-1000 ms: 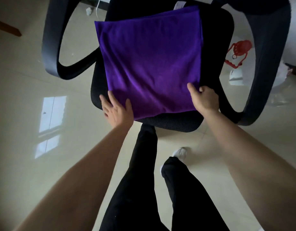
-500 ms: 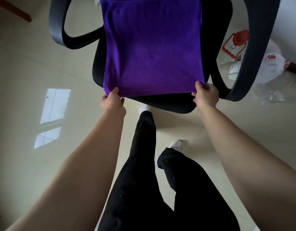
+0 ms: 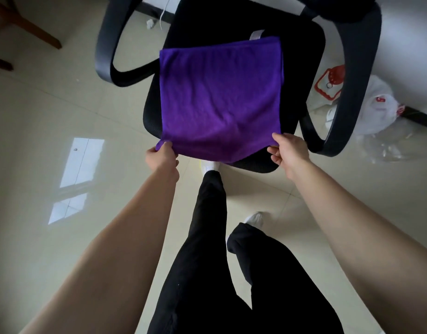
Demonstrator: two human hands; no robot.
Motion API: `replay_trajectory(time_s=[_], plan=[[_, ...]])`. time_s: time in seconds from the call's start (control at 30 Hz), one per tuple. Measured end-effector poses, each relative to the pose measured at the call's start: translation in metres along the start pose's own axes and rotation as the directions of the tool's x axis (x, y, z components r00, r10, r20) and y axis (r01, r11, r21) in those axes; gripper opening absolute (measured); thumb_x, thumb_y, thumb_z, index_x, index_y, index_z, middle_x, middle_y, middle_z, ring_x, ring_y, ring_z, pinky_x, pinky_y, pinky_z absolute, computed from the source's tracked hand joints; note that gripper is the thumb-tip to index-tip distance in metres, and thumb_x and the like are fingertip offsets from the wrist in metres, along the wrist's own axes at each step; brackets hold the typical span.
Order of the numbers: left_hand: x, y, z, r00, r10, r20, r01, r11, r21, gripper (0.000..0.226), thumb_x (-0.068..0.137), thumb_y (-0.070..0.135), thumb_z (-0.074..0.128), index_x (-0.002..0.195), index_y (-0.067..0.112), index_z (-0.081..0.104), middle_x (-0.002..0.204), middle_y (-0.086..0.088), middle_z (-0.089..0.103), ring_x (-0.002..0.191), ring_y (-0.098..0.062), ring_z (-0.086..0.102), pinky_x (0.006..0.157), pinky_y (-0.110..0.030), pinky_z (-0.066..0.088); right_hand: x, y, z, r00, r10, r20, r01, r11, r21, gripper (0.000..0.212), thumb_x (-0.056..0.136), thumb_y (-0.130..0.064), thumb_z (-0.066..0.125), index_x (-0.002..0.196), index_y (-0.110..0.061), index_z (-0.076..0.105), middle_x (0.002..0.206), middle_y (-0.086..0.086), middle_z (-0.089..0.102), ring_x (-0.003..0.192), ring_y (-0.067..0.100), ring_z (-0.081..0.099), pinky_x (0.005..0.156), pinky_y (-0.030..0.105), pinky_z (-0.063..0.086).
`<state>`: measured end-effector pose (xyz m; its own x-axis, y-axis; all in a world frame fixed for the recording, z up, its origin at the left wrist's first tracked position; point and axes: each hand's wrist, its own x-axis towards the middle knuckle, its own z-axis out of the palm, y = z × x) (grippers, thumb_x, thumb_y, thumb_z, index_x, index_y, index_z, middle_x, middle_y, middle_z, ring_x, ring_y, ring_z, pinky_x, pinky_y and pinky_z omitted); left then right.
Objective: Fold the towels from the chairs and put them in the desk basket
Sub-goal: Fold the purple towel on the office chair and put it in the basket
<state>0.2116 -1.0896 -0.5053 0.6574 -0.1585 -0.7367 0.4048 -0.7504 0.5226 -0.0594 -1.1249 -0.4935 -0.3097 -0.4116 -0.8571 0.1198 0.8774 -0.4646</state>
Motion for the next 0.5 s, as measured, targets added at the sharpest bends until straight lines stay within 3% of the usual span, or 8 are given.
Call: replay_trajectory(time_s=[0.1, 0.17, 0.23, 0.27, 0.37, 0.5], plan=[[0.019, 0.045, 0.020, 0.997, 0.071, -0.034, -0.071, 0.997, -0.004, 0.013, 0.075, 0.008, 0.058, 0.083, 0.011, 0.048, 0.077, -0.009, 0.054, 0.059, -0.023, 0.050, 0.044, -0.023, 0.038, 0.014, -0.042, 0.018, 0.993, -0.102, -0.053, 0.106, 0.992, 0.073, 0.028, 0.095, -0.018, 0.061, 0.118, -0.023, 0.047, 0.080, 0.000, 0.064, 0.058, 0.006, 0.061, 0.050, 0.018, 0.046], [0.033, 0.074, 0.034, 0.989, 0.133, -0.058, -0.132, 0.991, 0.027, 0.024, 0.068, 0.014, 0.060, 0.090, 0.007, 0.054, 0.080, -0.011, 0.060, 0.054, -0.023, 0.056, 0.043, -0.031, 0.049, 0.025, -0.071, 0.026, 0.987, -0.148, -0.066, 0.153, 0.985, 0.080, 0.024, 0.095, -0.018, 0.059, 0.117, -0.024, 0.050, 0.078, -0.001, 0.065, 0.057, 0.005, 0.061, 0.048, 0.017, 0.046], [0.053, 0.101, 0.049, 0.976, 0.205, -0.071, -0.198, 0.976, 0.089, 0.035, 0.060, 0.022, 0.062, 0.094, 0.013, 0.057, 0.089, -0.009, 0.068, 0.069, -0.027, 0.069, 0.067, -0.047, 0.058, 0.041, -0.098, 0.035, 0.985, -0.158, -0.065, 0.162, 0.984, 0.073, 0.017, 0.095, -0.020, 0.058, 0.112, -0.025, 0.055, 0.077, -0.003, 0.067, 0.056, 0.003, 0.062, 0.048, 0.018, 0.046], [0.062, 0.114, 0.057, 0.968, 0.242, -0.063, -0.235, 0.966, 0.110, 0.031, 0.060, 0.024, 0.062, 0.090, 0.020, 0.057, 0.092, -0.010, 0.070, 0.078, -0.030, 0.071, 0.075, -0.048, 0.058, 0.049, -0.110, 0.040, 0.985, -0.159, -0.064, 0.163, 0.984, 0.067, 0.011, 0.096, -0.021, 0.057, 0.106, -0.026, 0.058, 0.077, -0.004, 0.067, 0.057, 0.002, 0.062, 0.050, 0.018, 0.046], [0.075, 0.147, 0.078, 0.956, 0.293, 0.010, -0.290, 0.942, 0.170, 0.015, 0.068, 0.021, 0.058, 0.080, 0.022, 0.068, 0.088, -0.006, 0.074, 0.079, -0.028, 0.071, 0.069, -0.038, 0.056, 0.069, -0.138, 0.055, 0.986, -0.158, -0.057, 0.161, 0.986, 0.049, 0.010, 0.098, -0.023, 0.055, 0.093, -0.028, 0.062, 0.079, -0.008, 0.068, 0.059, 0.000, 0.062, 0.054, 0.018, 0.047], [0.094, 0.174, 0.104, 0.974, 0.224, 0.032, -0.226, 0.961, 0.156, 0.010, 0.078, 0.014, 0.057, 0.071, 0.016, 0.064, 0.072, -0.002, 0.065, 0.066, -0.019, 0.061, 0.059, -0.025, 0.044, 0.094, -0.160, 0.078, 0.989, -0.123, -0.083, 0.128, 0.990, 0.064, 0.011, 0.098, -0.026, 0.055, 0.101, -0.029, 0.065, 0.081, -0.011, 0.068, 0.059, -0.003, 0.062, 0.054, 0.015, 0.048]])
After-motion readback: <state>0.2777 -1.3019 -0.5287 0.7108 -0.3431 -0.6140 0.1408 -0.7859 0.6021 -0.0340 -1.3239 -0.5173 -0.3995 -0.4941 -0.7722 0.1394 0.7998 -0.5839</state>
